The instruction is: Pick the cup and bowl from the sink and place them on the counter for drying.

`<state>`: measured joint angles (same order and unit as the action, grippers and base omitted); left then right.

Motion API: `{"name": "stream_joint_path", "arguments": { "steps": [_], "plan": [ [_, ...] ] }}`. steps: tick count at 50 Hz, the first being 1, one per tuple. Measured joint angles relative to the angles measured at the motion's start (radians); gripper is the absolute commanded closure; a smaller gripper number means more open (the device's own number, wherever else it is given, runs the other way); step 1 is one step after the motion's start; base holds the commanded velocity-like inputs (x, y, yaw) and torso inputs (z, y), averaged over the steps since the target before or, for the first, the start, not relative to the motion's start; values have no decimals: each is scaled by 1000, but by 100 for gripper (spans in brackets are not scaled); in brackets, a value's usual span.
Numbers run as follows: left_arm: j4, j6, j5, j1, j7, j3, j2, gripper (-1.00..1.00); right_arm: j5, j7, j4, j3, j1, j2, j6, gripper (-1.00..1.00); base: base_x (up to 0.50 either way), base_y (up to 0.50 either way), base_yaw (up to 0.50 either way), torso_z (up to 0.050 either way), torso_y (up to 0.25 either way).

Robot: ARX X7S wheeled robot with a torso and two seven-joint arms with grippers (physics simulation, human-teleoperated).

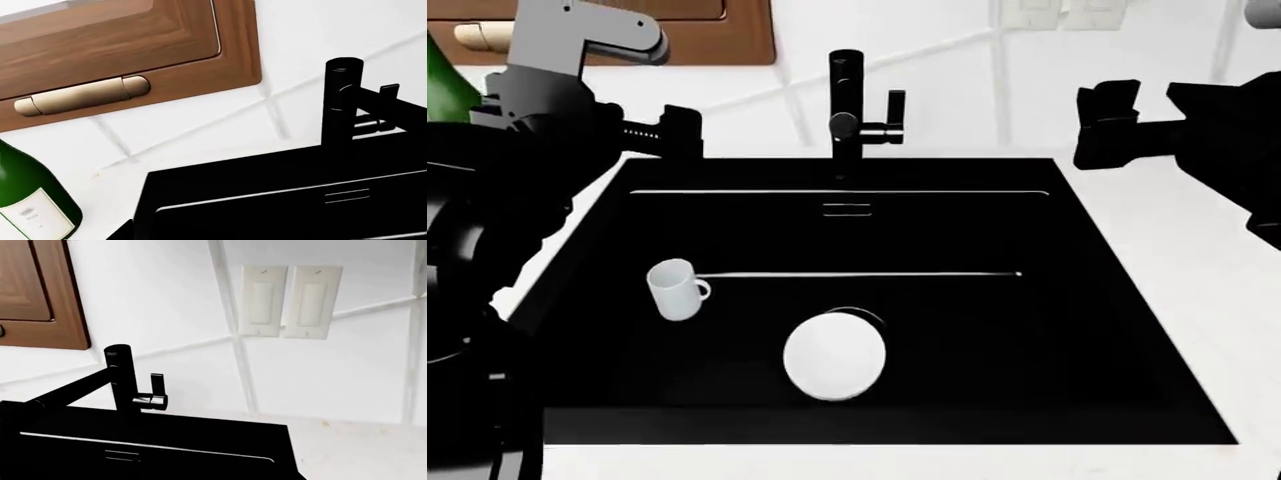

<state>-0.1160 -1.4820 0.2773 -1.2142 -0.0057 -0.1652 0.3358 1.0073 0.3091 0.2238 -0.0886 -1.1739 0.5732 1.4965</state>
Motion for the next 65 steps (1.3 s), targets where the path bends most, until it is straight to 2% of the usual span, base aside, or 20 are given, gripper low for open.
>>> {"name": "stream_joint_path", "arguments": {
  "steps": [30, 45, 55, 65],
  "plan": [
    [11, 24, 9, 21, -8, -8, 8, -100, 52, 45, -20, 16, -24, 16, -6, -100, 267, 0, 0, 0, 1],
    [25, 35, -1, 39, -31, -14, 5, -100, 83, 78, -25, 8, -8, 23, -9, -100, 88, 0, 0, 0, 1],
    [21, 19, -12, 73, -65, -18, -10, -100, 109, 108, -36, -5, 3, 22, -5, -100, 0, 0, 0, 0, 0],
    [21, -26, -29, 137, -131, 27, -70, -100, 121, 119, -41, -15, 34, 26, -30, -100, 0, 0, 0, 0, 0]
  ]
}}
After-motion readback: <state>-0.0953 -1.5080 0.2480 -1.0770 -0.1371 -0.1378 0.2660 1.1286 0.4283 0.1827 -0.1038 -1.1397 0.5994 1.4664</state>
